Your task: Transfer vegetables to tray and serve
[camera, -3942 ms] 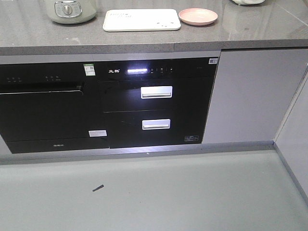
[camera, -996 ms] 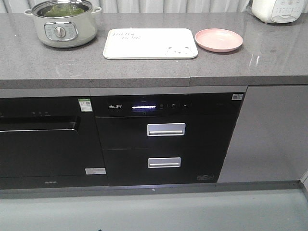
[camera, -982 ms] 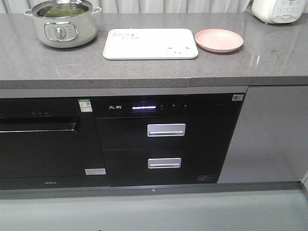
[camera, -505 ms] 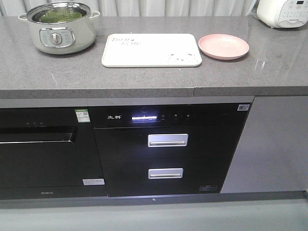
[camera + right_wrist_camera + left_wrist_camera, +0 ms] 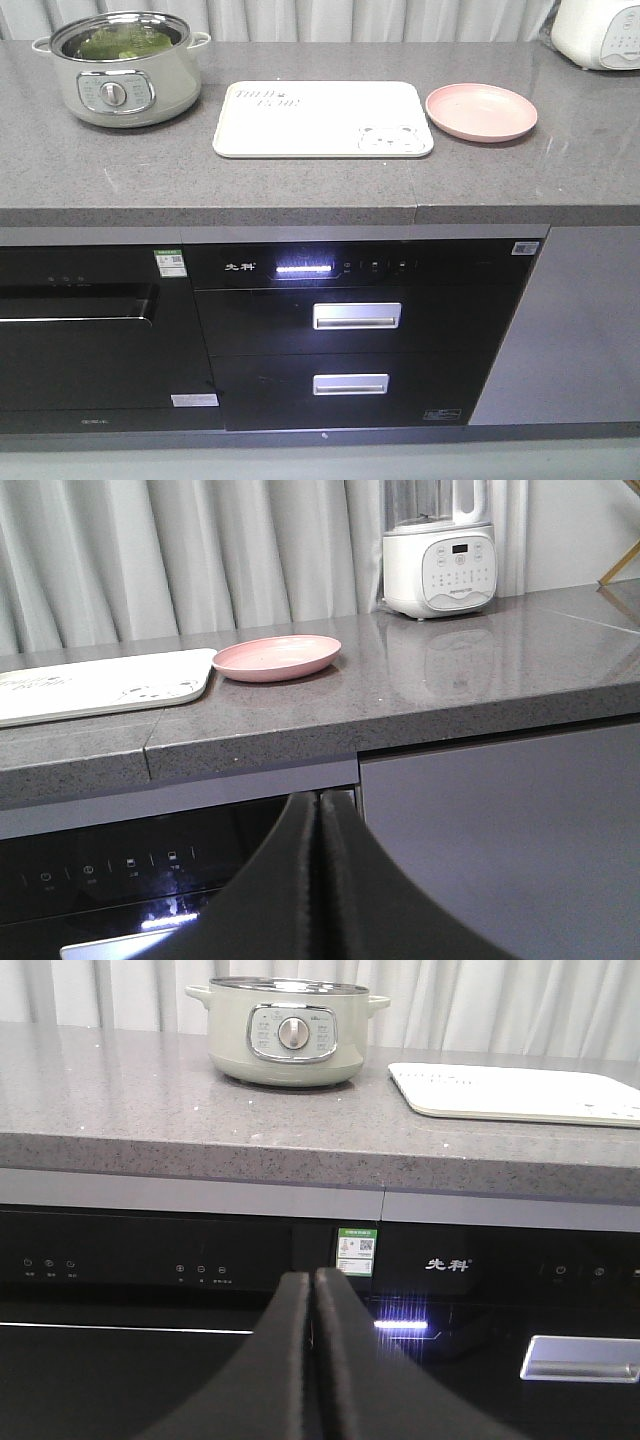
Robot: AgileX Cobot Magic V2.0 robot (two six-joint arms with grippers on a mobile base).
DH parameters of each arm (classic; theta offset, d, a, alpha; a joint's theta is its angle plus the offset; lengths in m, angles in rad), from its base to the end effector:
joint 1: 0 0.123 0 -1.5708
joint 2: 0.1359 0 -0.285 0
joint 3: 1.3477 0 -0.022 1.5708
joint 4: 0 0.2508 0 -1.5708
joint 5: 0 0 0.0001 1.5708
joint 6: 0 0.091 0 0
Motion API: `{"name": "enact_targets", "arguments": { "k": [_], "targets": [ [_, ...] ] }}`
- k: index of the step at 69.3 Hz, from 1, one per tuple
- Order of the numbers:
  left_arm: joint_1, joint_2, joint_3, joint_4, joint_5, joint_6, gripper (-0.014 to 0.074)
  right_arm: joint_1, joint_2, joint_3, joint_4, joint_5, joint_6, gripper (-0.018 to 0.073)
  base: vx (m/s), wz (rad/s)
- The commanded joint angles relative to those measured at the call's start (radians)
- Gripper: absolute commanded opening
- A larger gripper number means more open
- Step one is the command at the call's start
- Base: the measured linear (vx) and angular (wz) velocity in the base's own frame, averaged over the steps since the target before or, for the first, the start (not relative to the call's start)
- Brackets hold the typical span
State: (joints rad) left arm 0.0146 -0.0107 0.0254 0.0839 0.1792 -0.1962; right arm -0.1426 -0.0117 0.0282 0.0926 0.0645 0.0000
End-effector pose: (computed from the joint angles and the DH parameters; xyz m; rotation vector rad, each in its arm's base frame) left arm 0.0562 0.0022 0.1890 -0.1187 1.6730 -0.0621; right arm 0.0563 -0.0075 0.1985 0.1787 1.5542 -0.0349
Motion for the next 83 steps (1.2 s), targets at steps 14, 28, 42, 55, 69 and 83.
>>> {"name": "enact_targets", "arguments": {
  "k": [14,28,42,55,69,83],
  "targets": [
    [0.003,-0.015,0.020,-0.003,-0.070,-0.008,-0.0006,0.002,-0.007,0.014,-0.003,-0.075,0.000,-0.0006,0.10,0.01],
    [0.003,-0.015,0.020,-0.003,-0.070,-0.008,-0.0006,0.002,-0.007,0.014,-0.003,-0.076,0.000,-0.0006,0.10,0.01],
    [0.003,-0.015,0.020,-0.003,-0.070,-0.008,-0.0006,0.002,-0.007,0.014,-0.003,-0.076,0.000,-0.0006,0.11,0.02],
    [0.003,-0.015,0.020,-0.003,-0.070,-0.008,-0.0006,0.002,-0.007,0.014,-0.003,-0.076,0.000,-0.0006,0.11,0.01],
    [0.003,-0.015,0.020,-0.003,-0.070,-0.008,-0.0006,0.002,-0.007,0.014,-0.003,-0.076,0.000,-0.0006,0.10,0.01],
    [0.003,-0.015,0.020,-0.003,-0.070,-0.008,-0.0006,0.002,-0.007,0.014,-0.003,-0.075,0.000,-0.0006,0.10,0.00]
  ]
}}
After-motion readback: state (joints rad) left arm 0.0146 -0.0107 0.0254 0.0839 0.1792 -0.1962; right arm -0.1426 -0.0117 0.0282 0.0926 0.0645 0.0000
